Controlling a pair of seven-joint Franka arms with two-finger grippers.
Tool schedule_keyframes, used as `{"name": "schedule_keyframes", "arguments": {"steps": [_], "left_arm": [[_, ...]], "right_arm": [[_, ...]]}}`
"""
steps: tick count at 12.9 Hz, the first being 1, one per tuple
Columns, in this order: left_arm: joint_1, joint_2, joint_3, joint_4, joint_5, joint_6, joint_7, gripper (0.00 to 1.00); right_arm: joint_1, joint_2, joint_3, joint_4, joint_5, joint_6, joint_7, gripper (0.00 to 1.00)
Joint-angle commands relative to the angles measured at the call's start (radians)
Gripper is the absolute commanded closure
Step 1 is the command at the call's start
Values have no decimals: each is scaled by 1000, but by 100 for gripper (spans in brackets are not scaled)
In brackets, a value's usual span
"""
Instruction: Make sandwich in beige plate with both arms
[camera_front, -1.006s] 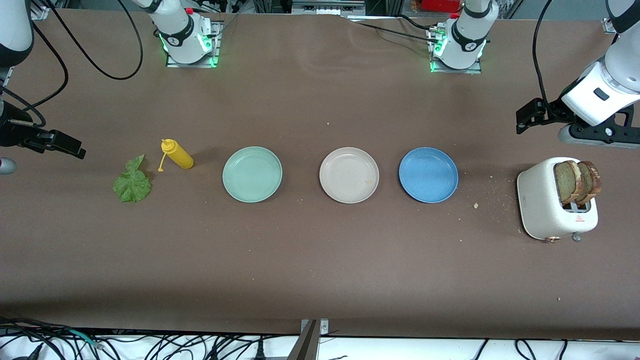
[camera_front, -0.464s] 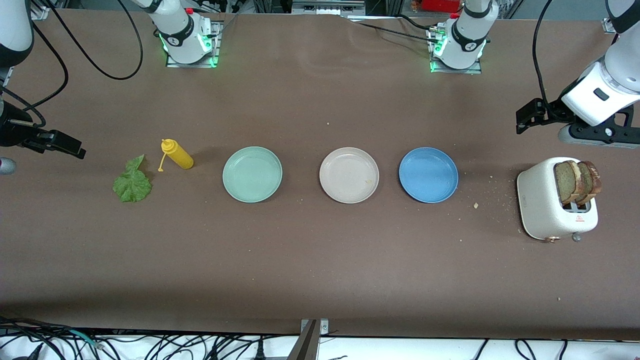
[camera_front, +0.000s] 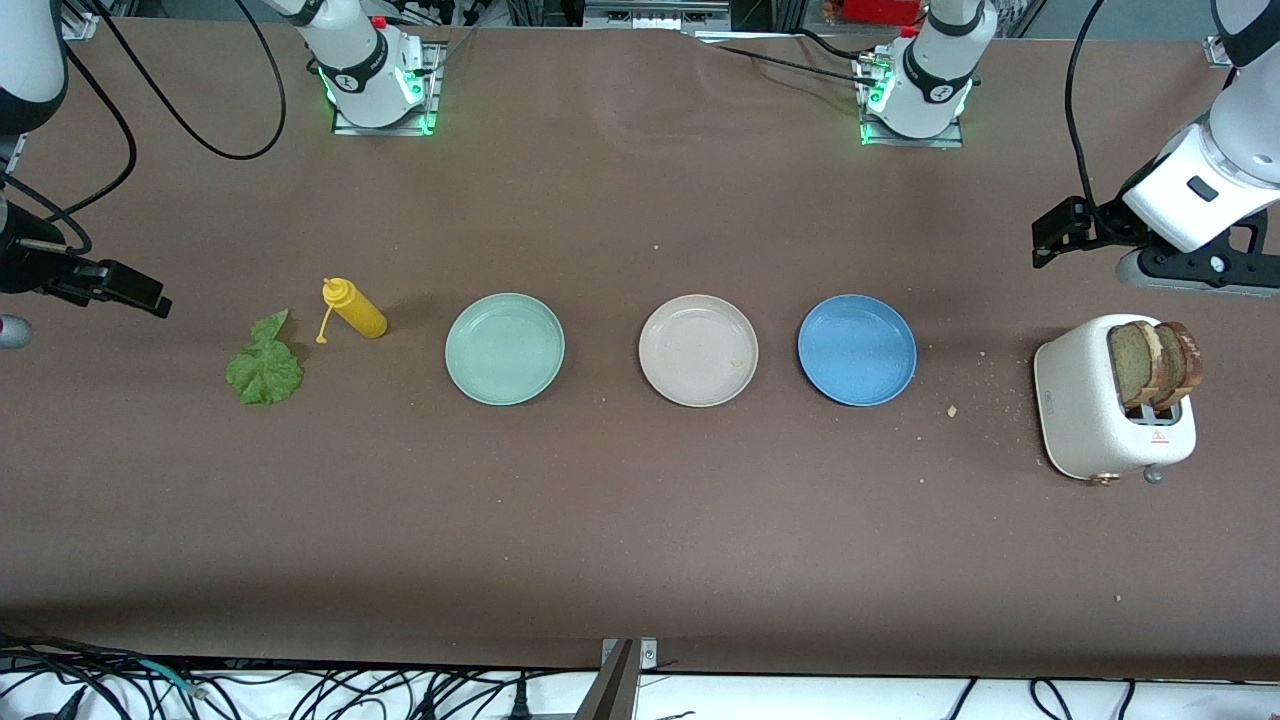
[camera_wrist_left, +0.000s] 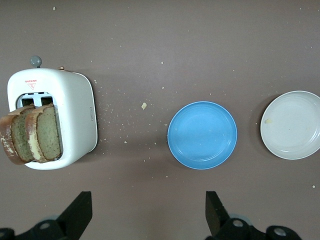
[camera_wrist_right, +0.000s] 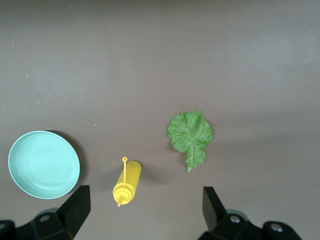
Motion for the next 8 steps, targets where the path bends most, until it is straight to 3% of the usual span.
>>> {"name": "schedule_keyframes", "arguments": {"steps": [1, 8], "left_arm": [[6, 6, 2, 25, -20, -8, 27, 0], [5, 6, 2, 27, -20, -8, 27, 0]], "right_arm": [[0, -16, 1, -10, -1, -3, -3, 1], [2, -16, 1, -10, 0, -3, -2, 1]]}}
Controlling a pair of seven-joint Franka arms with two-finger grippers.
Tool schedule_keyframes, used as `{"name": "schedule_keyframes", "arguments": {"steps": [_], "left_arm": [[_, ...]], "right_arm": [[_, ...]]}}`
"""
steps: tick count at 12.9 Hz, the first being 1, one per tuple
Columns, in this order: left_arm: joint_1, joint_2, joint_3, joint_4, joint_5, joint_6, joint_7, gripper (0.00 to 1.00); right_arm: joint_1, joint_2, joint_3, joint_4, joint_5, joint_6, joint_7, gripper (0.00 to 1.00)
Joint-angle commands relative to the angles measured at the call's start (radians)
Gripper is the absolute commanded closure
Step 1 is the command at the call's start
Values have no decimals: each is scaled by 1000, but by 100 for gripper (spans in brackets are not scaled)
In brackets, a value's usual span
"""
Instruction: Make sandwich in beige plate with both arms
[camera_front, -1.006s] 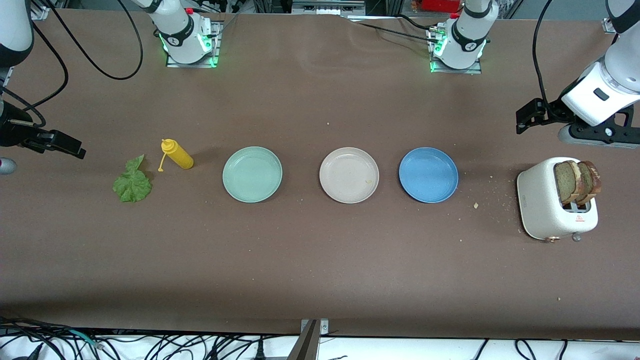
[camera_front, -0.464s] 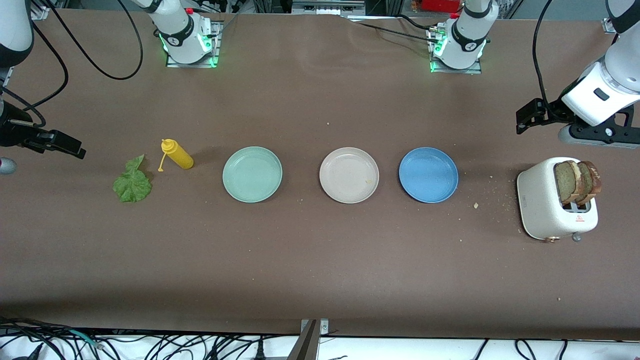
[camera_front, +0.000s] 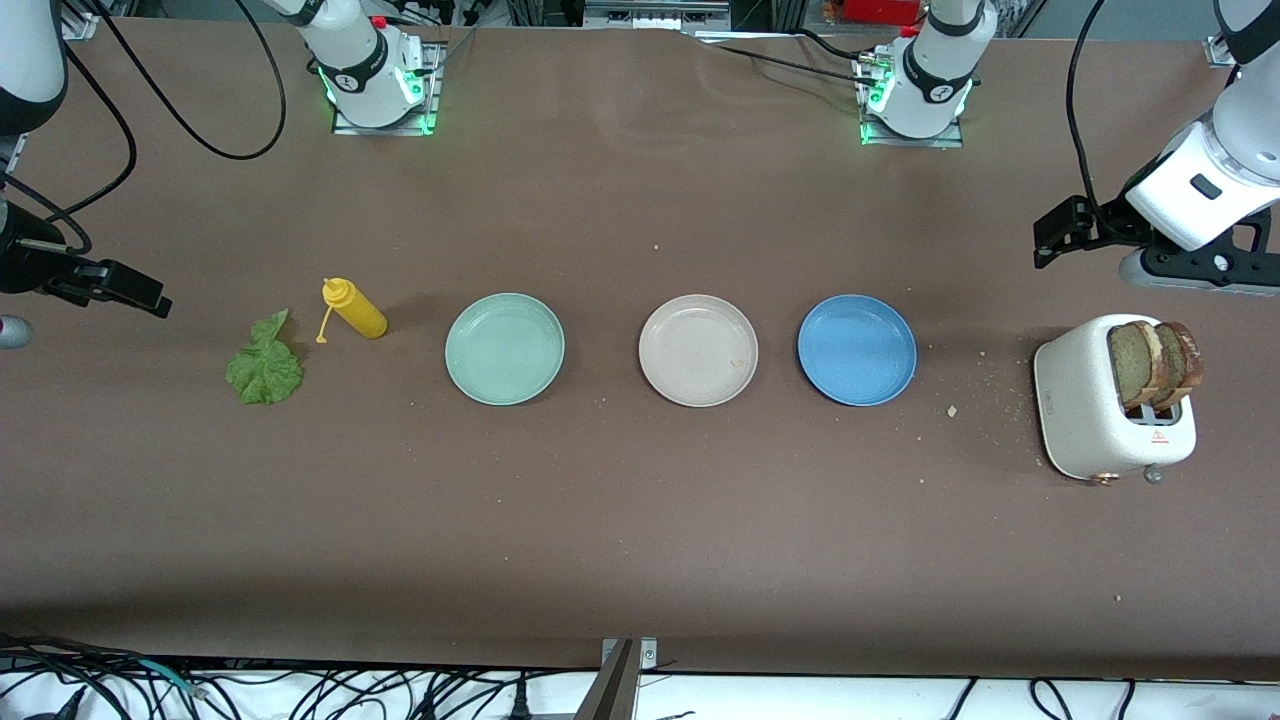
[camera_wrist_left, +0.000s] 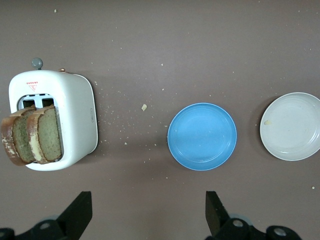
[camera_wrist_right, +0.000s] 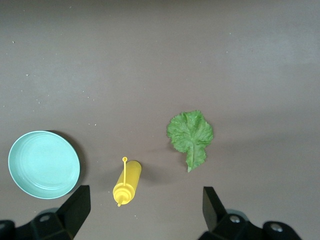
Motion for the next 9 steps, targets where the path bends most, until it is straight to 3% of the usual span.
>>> {"name": "schedule_keyframes", "arguments": {"steps": [1, 9], "left_arm": [[5, 6, 0, 22, -19, -9, 27, 0], [29, 24, 2, 22, -19, 0, 32, 0]], "right_arm": [[0, -16, 1, -10, 0, -3, -2, 1], [0, -16, 1, -10, 0, -1, 1, 1]]}}
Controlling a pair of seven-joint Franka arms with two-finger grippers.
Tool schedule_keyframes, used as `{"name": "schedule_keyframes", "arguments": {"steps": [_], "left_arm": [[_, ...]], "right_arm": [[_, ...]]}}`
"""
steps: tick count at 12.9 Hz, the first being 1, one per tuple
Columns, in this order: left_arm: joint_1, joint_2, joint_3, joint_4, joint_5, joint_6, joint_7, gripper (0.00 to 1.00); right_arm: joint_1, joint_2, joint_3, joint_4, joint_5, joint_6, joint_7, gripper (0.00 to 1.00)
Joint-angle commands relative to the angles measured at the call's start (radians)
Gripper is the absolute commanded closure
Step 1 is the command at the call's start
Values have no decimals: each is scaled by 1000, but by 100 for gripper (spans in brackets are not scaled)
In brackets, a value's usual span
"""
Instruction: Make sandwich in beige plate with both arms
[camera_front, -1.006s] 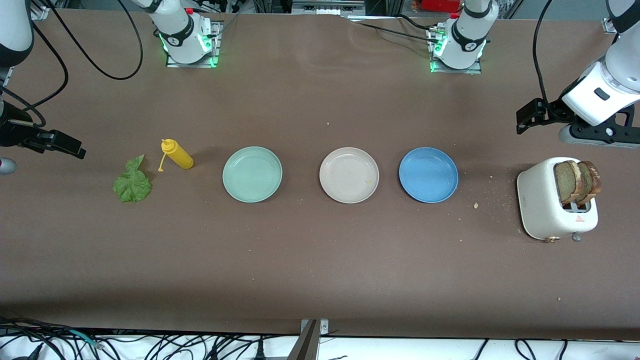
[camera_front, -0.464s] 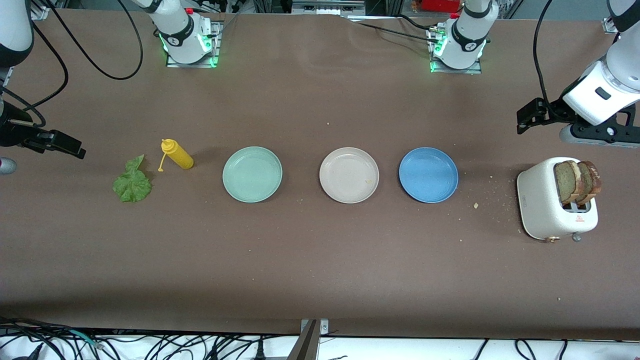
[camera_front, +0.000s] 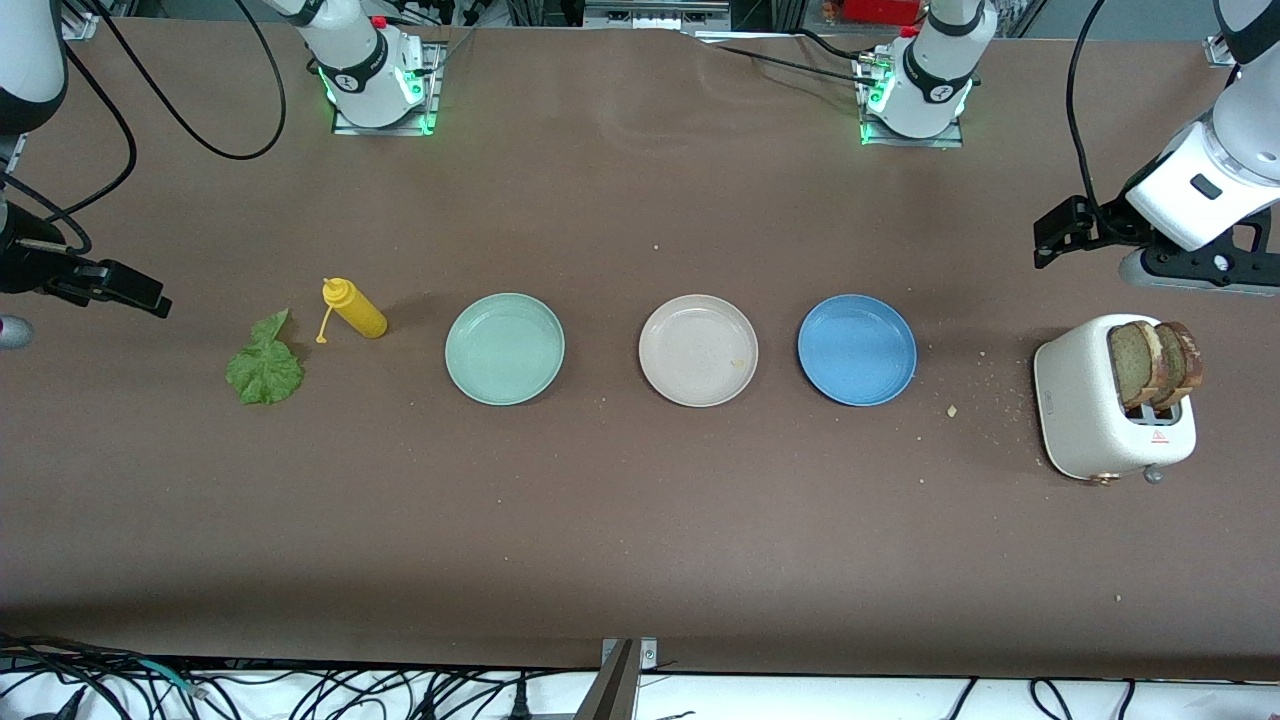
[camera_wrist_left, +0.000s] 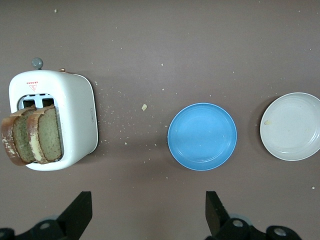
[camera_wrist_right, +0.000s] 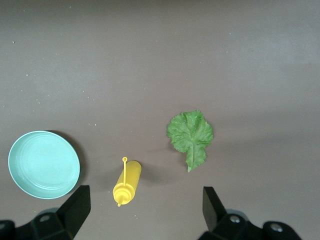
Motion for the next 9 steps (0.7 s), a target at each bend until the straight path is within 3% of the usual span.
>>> {"name": "schedule_keyframes", "arguments": {"steps": [1, 5, 7, 9], "left_arm": [[64, 32, 0, 22, -17, 23, 54, 0], [148, 121, 2, 17, -14, 156, 170, 0], [170, 164, 0, -12, 82, 248, 173, 0], [191, 180, 0, -44, 95, 300, 217, 0]], "right_arm": [[0, -16, 1, -12, 0, -1, 0, 1], [0, -16, 1, -12, -1, -3, -3, 1], [0, -16, 0, -12, 0, -3, -3, 1], [0, -16, 0, -12, 0, -3, -3, 1]]}}
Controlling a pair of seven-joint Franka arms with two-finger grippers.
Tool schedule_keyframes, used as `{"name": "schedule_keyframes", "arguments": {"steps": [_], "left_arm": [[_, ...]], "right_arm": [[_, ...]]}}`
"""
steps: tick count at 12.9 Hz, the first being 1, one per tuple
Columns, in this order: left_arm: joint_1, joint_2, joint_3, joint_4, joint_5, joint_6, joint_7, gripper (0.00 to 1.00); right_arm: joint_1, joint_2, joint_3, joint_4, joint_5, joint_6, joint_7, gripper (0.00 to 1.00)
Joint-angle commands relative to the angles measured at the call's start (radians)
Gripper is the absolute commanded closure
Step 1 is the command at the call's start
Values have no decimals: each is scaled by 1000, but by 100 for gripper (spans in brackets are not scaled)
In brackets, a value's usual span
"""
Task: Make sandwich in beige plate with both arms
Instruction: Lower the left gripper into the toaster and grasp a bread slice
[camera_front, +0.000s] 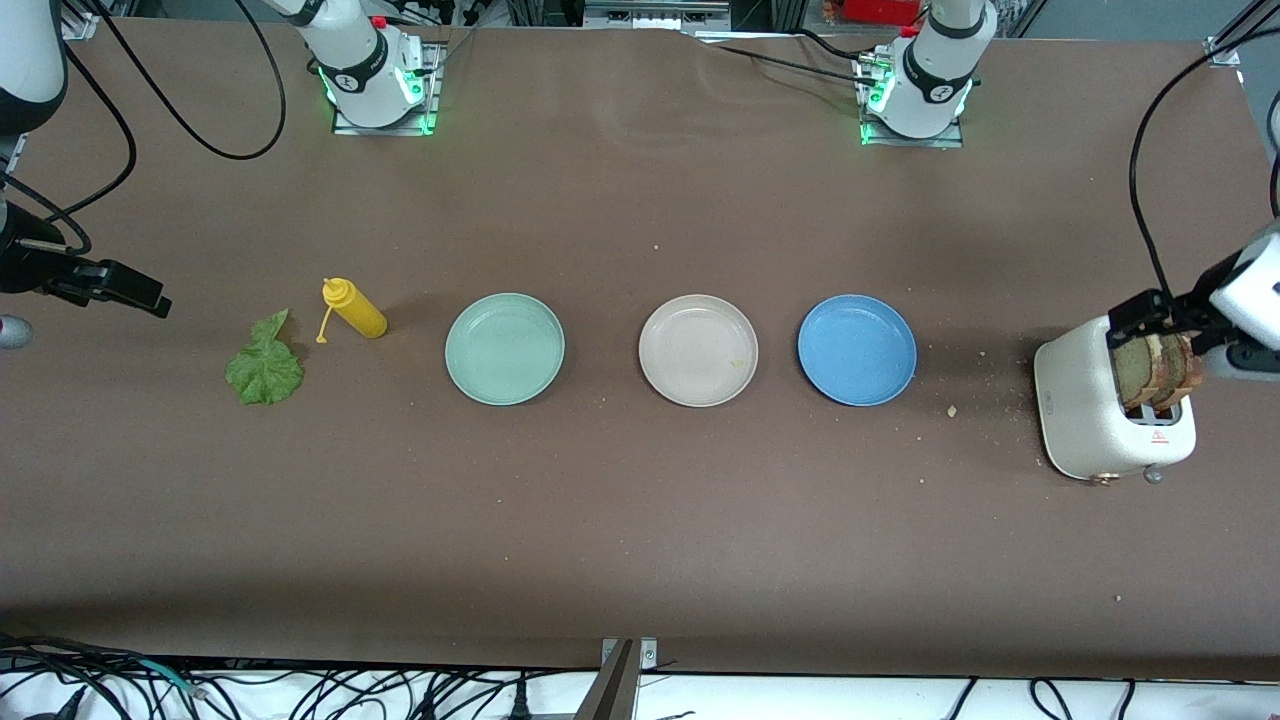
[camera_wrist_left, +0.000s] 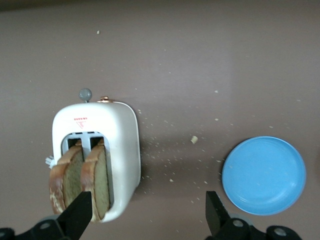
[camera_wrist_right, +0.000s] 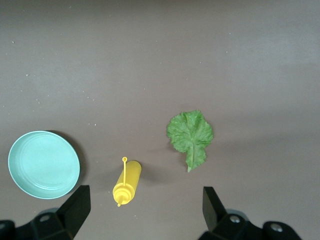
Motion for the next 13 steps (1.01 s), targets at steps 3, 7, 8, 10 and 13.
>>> {"name": "schedule_keyframes", "arguments": {"steps": [3, 7, 8, 10, 13], "left_arm": [[83, -37, -12, -229, 32, 265, 148, 0], [131, -45, -12, -312, 32, 351, 221, 0], [135, -45, -12, -334, 34, 381, 225, 0], [149, -45, -13, -351, 32, 389, 225, 2], [164, -43, -12, -362, 37, 384, 238, 31]], "right_arm": [[0, -16, 2, -10, 0, -2, -2, 1], [0, -16, 0, -10, 3, -1, -6, 1], [0, -16, 0, -10, 5, -1, -6, 1], [-3, -15, 0, -10, 8, -1, -6, 1], [-3, -15, -1, -12, 8, -2, -3, 1]]}}
